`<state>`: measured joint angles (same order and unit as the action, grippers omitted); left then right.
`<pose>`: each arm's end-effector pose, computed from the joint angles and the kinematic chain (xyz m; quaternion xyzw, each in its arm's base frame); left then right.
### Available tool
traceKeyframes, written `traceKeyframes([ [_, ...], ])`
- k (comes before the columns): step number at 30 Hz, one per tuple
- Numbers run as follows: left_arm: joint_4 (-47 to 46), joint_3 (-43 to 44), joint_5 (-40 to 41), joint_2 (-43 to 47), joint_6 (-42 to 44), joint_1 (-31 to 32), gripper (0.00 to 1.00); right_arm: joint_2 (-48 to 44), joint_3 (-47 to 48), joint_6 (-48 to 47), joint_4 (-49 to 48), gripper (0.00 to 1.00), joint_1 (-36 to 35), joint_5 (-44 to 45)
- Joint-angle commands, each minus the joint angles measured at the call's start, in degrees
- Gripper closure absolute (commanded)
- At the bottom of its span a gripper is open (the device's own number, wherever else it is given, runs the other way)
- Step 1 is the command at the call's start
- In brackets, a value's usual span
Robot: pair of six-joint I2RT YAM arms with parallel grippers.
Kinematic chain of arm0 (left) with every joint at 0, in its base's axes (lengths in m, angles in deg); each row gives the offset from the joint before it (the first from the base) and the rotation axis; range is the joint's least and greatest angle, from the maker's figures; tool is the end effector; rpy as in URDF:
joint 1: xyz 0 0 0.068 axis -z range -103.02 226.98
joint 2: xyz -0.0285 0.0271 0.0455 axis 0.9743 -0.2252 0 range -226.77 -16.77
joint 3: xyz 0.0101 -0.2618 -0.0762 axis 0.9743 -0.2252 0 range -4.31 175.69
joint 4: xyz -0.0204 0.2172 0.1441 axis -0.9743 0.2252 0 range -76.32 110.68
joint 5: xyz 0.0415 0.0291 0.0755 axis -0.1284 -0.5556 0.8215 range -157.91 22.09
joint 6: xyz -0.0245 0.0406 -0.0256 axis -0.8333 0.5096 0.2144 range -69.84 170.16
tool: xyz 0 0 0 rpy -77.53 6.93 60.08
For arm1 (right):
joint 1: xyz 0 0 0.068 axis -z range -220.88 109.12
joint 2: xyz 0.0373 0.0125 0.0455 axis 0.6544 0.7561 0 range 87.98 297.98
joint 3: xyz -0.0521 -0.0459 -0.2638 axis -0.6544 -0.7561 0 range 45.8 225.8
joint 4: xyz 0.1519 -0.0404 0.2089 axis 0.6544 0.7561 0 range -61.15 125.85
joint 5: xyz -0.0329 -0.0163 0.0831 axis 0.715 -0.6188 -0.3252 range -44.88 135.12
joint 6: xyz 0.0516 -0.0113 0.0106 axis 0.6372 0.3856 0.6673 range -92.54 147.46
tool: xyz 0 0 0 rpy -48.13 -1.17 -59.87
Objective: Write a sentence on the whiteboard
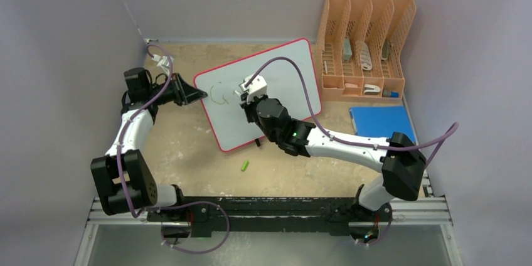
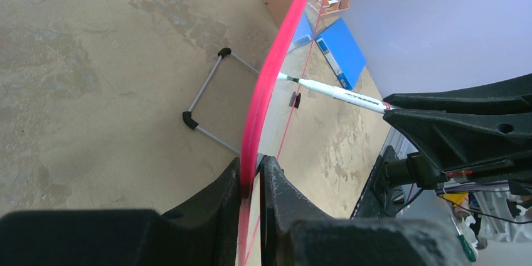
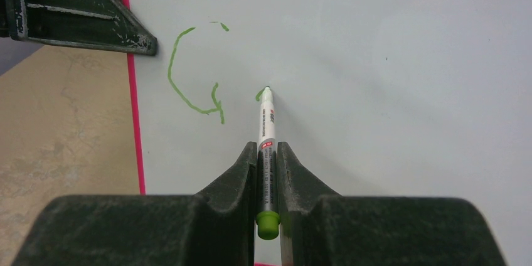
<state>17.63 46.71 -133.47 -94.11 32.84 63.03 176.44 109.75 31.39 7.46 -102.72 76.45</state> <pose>0.2844 0.0373 0.2716 0.0631 0.7748 -0.4815 0.4048 0.1885 0.3131 0.3246 -0.1761 0.7017 0.1948 0.6624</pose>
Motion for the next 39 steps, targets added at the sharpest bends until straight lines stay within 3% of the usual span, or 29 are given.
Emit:
traceKeyframes([
  [1, 1.73, 0.49, 2.46, -0.17, 1.68, 1.21, 1.00, -1.65, 0.68, 0.64, 0.19, 1.00, 0.94, 1.92],
  [39, 1.59, 0.43, 2.61, -0.17, 1.50, 1.21, 1.00, -4.44, -3.30, 2.97, 2.04, 1.00, 0.89, 1.00],
])
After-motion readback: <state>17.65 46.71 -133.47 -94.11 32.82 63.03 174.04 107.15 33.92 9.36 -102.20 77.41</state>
